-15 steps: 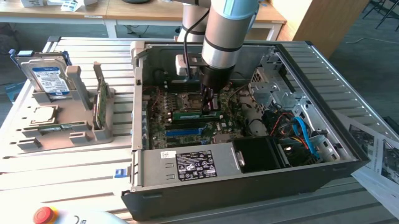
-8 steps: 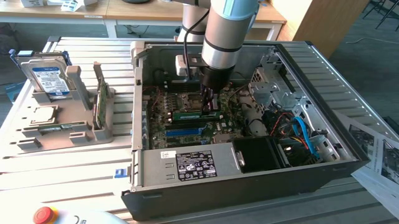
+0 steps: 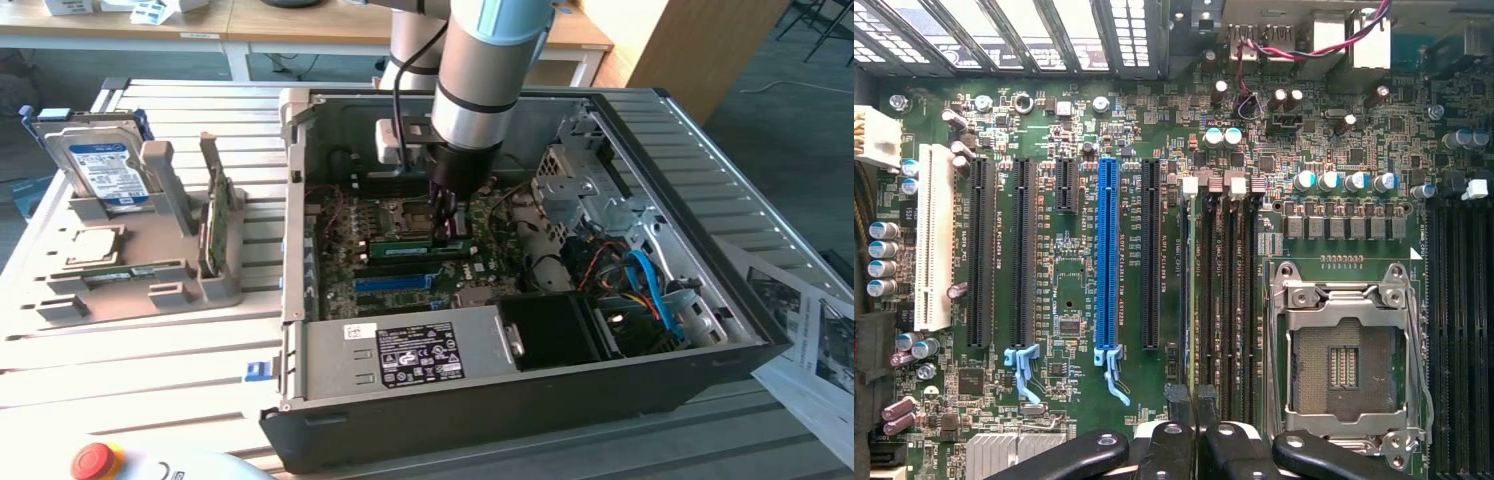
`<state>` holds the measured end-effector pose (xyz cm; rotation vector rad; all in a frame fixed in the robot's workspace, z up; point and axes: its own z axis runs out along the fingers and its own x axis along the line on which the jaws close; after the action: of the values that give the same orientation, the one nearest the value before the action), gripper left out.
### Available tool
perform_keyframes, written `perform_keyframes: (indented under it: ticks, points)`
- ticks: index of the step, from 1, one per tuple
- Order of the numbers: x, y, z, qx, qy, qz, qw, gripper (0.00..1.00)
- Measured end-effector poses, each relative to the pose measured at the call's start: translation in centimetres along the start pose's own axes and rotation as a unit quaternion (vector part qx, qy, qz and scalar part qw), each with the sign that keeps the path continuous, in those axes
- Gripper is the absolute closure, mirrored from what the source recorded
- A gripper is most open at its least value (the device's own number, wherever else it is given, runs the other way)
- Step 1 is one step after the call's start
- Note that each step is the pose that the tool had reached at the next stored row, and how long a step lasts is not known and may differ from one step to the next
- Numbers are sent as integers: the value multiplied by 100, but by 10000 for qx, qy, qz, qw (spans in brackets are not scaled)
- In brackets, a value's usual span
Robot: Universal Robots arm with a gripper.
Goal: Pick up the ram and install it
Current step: 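Insert the ram into the slot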
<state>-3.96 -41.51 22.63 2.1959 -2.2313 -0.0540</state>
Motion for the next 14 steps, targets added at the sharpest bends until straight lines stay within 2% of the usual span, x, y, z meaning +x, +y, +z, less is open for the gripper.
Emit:
perform_keyframes:
  ticks: [10,12,13,14]
  points:
    - [0,0,0,0,0,0,10000,88]
    - [0,-1,1,2,-1,0,10000,87]
    - [0,-1,1,1,0,0,10000,82]
    - [0,-1,0,0,-1,-1,10000,82]
